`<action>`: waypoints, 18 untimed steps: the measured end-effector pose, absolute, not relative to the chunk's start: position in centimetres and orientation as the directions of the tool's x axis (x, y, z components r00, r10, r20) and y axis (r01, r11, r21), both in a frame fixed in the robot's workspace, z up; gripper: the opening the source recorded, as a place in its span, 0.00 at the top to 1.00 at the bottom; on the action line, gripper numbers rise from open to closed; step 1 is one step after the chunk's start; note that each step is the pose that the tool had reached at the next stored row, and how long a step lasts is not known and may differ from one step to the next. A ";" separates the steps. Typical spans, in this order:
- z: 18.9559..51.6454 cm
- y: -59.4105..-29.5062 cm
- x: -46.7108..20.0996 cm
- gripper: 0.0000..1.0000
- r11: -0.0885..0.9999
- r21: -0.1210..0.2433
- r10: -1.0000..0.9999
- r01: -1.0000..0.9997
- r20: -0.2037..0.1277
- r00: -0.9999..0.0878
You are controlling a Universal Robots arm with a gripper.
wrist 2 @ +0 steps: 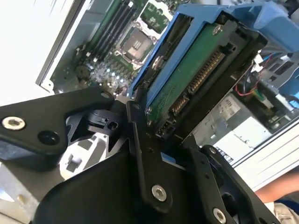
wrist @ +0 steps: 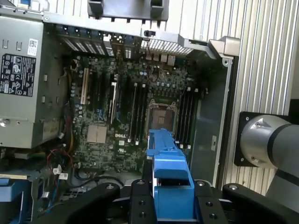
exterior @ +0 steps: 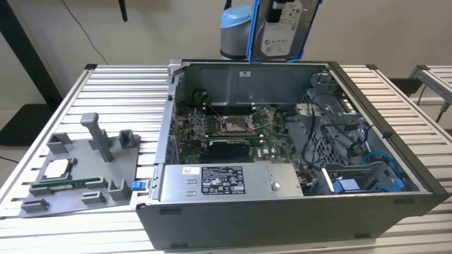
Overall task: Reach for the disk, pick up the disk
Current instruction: 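Pick up the disk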
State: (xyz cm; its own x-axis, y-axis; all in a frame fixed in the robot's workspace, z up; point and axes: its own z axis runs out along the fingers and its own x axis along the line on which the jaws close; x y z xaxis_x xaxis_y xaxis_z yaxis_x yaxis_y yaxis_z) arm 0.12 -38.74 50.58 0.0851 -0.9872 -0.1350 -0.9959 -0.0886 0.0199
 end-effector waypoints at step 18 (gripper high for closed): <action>50.2 -38.7 8.3 1.00 -0.088 0.020 -0.988 -0.996 -0.129 0.085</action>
